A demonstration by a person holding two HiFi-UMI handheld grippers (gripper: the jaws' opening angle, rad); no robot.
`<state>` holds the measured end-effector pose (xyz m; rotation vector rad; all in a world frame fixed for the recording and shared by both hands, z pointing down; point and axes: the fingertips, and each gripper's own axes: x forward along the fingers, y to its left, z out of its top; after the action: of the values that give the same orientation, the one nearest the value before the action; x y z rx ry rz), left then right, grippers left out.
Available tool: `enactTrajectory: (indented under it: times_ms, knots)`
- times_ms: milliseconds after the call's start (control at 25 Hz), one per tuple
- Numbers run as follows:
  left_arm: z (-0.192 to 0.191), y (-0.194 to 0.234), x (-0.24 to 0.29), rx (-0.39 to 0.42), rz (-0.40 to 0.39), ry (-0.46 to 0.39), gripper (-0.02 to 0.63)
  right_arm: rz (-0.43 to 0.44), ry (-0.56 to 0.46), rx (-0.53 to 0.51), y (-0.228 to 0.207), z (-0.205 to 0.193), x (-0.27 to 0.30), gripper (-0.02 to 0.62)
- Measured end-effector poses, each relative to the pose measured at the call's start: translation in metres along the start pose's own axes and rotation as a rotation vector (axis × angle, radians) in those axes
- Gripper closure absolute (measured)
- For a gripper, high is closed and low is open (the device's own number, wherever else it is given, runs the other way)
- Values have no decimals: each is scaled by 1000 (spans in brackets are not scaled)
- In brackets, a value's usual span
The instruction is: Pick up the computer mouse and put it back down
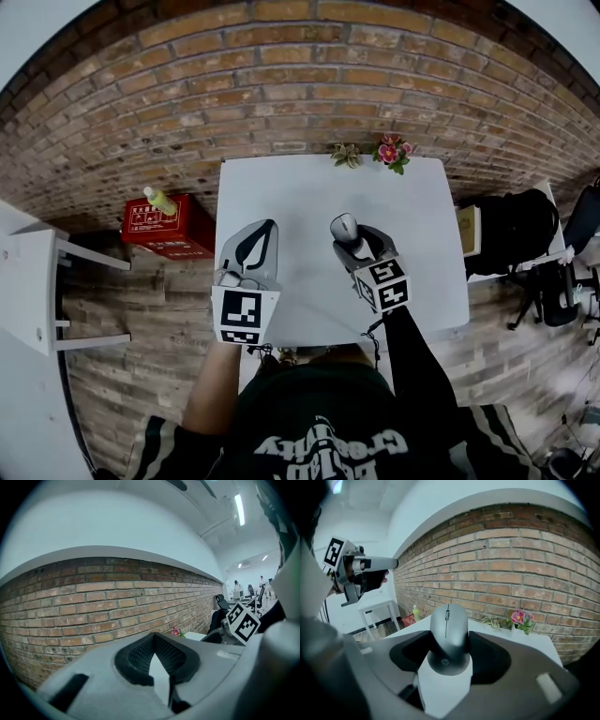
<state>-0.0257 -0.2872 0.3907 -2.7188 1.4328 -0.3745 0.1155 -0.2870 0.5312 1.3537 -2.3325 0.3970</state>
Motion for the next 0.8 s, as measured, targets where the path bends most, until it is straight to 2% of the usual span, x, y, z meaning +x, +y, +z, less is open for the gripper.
enactTrajectory:
  times_ms: [480,680,800]
  knots:
    - [24,-9,11,-10,-19,-52,600,-175,-252,18,-27,81,-63,318]
    - [37,-6,13,-52,-21,-91,600,-225,-324,5,-33,105,-88,319]
    - [43,-6,17,-48,-22,-101,600,-235,-339,3,-35,109,-93,321]
